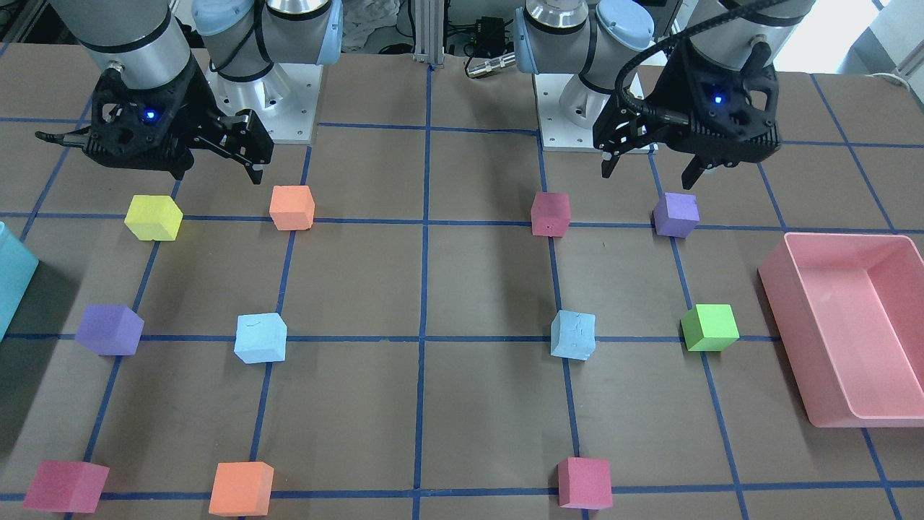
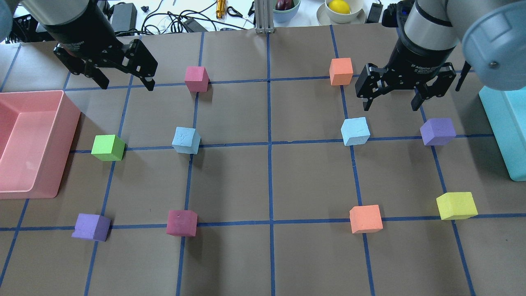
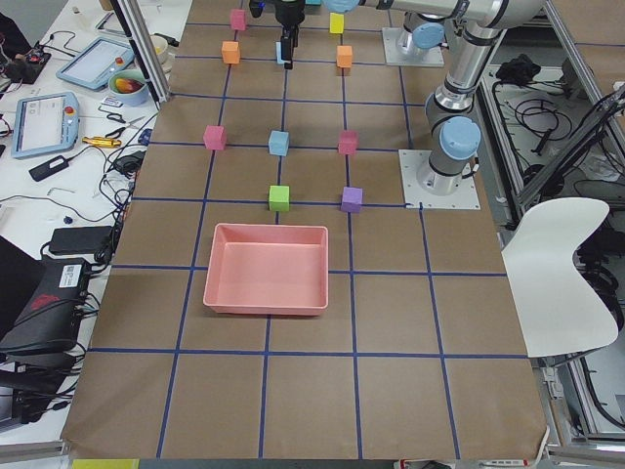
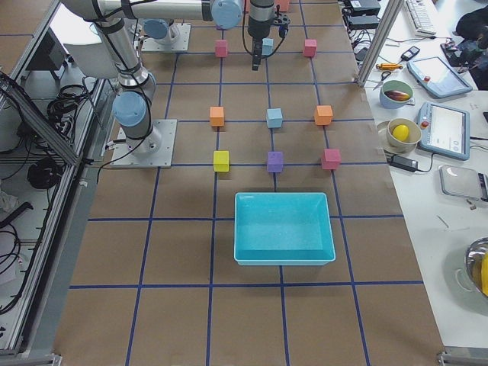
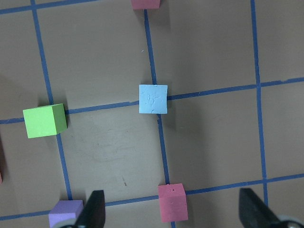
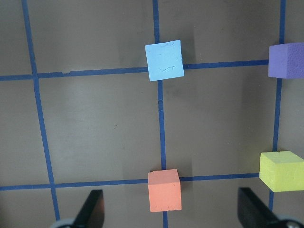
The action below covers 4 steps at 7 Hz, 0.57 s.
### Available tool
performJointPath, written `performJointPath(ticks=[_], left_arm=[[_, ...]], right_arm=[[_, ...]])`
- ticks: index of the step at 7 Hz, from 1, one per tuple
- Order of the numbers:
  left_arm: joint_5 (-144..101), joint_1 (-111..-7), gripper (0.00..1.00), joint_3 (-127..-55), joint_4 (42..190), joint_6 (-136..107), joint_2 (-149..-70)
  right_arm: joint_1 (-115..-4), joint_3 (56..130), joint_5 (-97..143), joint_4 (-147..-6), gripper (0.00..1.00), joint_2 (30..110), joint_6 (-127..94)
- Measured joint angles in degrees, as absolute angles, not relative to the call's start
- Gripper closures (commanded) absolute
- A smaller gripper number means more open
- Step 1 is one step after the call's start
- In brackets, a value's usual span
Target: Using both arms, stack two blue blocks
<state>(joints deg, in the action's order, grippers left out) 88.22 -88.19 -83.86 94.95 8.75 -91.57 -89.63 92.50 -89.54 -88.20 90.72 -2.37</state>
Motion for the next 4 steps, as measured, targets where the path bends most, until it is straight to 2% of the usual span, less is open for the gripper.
performJointPath(ticks=[2,4], left_arm=[[88.3,-88.27,0.0,-86.58,92.89,8.82,-90.58],[88.27,-88.37,0.0,-87.2,92.37,8.8,-90.61]], right_arm=[[-89.16,92.85,-89.88,-91.61,0.0,86.78,-2.23],[-88.99,94.37,-89.97,-102.52,0.0,79.33,-1.96]])
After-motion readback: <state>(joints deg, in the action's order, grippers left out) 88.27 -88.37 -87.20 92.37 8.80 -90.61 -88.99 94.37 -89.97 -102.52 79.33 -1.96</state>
